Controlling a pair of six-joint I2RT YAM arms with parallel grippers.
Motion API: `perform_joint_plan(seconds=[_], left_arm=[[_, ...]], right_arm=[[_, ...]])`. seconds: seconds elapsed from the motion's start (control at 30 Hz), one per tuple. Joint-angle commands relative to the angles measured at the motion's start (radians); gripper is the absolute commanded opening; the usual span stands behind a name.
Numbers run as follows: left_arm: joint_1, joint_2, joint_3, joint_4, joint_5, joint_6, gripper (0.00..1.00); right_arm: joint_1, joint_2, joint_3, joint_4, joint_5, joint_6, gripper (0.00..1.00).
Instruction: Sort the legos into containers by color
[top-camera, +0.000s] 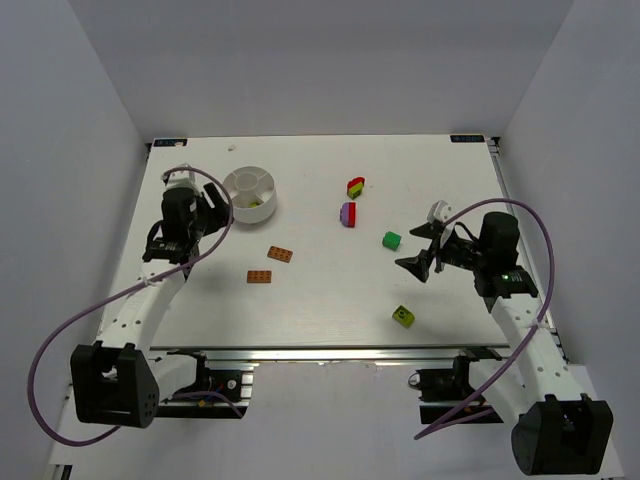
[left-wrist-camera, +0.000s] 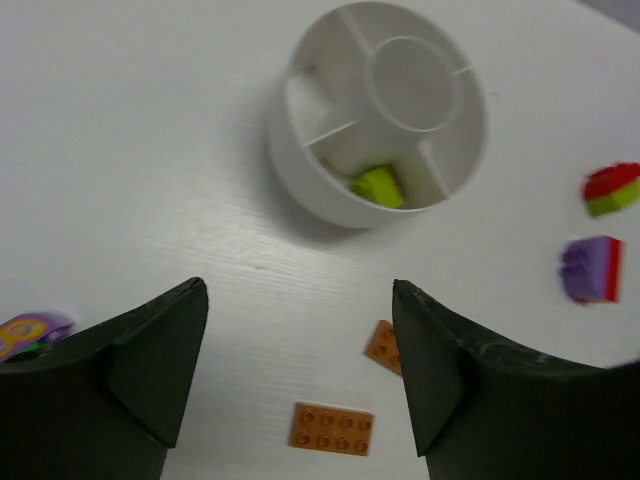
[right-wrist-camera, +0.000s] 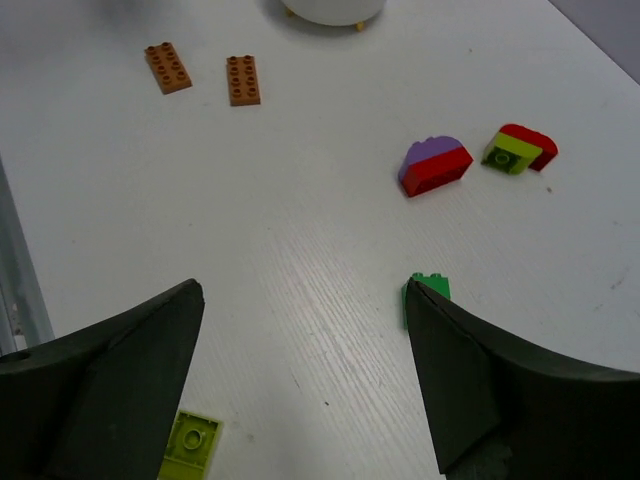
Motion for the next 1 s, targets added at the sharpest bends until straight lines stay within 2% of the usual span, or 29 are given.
perform_joint_plan(seconds=[0.0,0.17,0.33,0.63,0.7,0.83,0.97], left_arm=[[0.003,0.013,0.023,-0.165,-0.28,-0.003,0.85],[0.008,0.073,0.016,-0.214,-0.317,-0.012,0.92],[0.015,0.165,0.04,-0.253,-0.343,-0.017,0.94],[0.08,0.301,0.054,-0.299,-0.328,0.051,0.95],[0.141,0.341,0.063,-0.314,-0.345,0.052,0.95],[0.209,0.351,0.063,-0.3,-0.357,0.049,0.97],[0.215,0.34,0.056,-0.286,-0.382,0.051,0.98]], right_arm=[[0.042,-0.002,0.021,0.054,0.125,0.056,0.89],[0.115,0.082,0.065,-0.009,0.249,0.036,0.89],[0.166,0.159,0.122,-0.074,0.329,-0.006,0.89],[0.218,0.182,0.131,-0.083,0.365,-0.026,0.89],[0.218,0.179,0.131,-0.083,0.363,-0.029,0.9],[0.218,0.171,0.127,-0.081,0.357,-0.03,0.89],[0.218,0.171,0.127,-0.081,0.349,-0.033,0.89]])
